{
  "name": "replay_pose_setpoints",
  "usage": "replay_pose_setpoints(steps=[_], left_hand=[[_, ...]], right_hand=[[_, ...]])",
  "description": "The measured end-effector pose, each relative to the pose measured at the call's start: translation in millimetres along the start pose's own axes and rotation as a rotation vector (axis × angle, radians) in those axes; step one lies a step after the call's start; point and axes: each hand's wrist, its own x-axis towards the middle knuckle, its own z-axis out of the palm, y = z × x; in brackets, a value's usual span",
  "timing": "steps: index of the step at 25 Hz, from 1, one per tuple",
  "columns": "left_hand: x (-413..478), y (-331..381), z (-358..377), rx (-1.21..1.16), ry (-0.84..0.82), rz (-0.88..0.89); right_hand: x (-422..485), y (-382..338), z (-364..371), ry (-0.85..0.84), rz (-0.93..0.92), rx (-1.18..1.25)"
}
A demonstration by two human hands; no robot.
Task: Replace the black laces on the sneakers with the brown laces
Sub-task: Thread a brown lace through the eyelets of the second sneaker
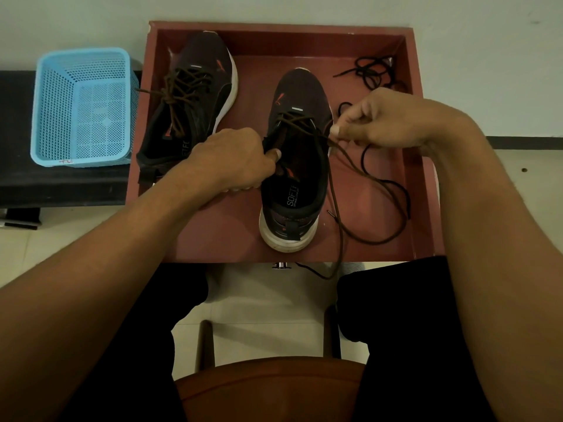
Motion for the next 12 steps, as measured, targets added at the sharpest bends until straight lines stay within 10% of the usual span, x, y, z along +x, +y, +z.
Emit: replay_pose_setpoints(steps=[12], left_hand=[[-1.7, 1.8, 0.5, 0.025, 0.008, -0.007]], right_hand=[[12.8, -13.9, 12.6, 0.046, 0.126, 0.19]])
